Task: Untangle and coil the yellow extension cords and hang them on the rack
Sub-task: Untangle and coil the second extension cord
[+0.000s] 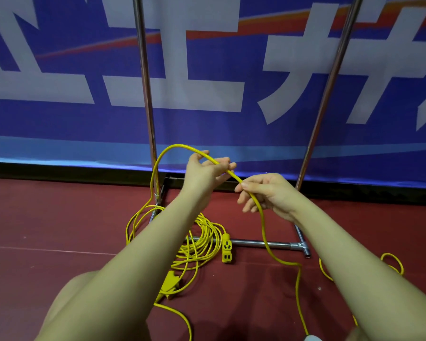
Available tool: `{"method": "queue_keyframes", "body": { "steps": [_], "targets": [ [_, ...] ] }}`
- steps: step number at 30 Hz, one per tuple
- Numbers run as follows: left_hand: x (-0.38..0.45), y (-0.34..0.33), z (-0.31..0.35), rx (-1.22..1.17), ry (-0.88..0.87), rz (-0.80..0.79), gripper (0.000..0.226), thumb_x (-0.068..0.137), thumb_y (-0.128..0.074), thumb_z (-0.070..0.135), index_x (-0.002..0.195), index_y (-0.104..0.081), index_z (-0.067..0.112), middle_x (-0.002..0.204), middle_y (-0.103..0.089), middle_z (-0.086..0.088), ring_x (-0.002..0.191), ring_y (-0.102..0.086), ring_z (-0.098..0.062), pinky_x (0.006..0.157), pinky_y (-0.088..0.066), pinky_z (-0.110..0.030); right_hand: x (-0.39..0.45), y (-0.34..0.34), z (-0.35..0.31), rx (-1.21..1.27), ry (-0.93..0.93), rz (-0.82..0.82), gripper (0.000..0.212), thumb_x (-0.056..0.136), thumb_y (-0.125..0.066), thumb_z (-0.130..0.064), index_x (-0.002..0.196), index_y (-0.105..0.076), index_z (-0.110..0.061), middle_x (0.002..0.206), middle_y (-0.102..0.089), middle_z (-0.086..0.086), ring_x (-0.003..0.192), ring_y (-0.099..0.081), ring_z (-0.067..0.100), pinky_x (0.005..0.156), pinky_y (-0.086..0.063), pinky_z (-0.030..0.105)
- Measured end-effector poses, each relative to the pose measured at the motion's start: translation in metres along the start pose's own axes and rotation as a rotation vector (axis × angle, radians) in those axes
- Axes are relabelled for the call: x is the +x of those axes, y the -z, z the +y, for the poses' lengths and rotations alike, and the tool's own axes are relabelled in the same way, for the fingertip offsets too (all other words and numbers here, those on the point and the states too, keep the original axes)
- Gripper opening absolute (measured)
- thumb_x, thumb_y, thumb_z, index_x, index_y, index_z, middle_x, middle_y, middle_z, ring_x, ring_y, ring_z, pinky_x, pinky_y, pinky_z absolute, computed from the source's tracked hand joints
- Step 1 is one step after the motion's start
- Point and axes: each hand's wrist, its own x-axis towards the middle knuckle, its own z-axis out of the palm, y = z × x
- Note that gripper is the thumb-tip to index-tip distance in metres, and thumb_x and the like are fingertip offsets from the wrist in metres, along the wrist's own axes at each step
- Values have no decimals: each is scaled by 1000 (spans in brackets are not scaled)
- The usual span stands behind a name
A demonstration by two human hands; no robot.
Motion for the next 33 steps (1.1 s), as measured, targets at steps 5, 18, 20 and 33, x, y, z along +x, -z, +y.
{"method": "queue_keyframes", "body": {
  "steps": [5,18,20,33],
  "targets": [
    [3,2,7,-46,-41,15,48,90,-49,-13,132,-31,4,98,-63,-15,74,-70,-21,63,-59,-28,-1,-5,-3,28,-2,-50,24,96,-48,-18,86,-64,-3,62,-67,6,54,-66,17,52,-50,20],
    [13,8,5,-133,-5,22,64,90,-54,-8,141,-16,-9,104,-60,-17,75,-72,-21,70,-59,-32,0,6,8,-88,12,-20,19,94,-51,-10,82,-65,-5,61,-68,3,49,-63,12,50,-46,16],
    [6,-1,3,-105,18,-39,66,88,-56,-8,141,-17,-7,101,-61,-16,73,-71,-20,72,-59,-34,1,6,5,-49,52,6,19,94,-51,-11,83,-66,-6,62,-68,2,48,-62,12,50,-45,16],
    [26,25,25,-365,-86,126,57,91,-45,-15,140,-18,-7,113,-56,-25,86,-67,-30,81,-56,-37,9,14,24,-13,-49,36,27,97,-47,-19,82,-66,-8,62,-65,2,49,-57,11,55,-41,21]
  ]
}}
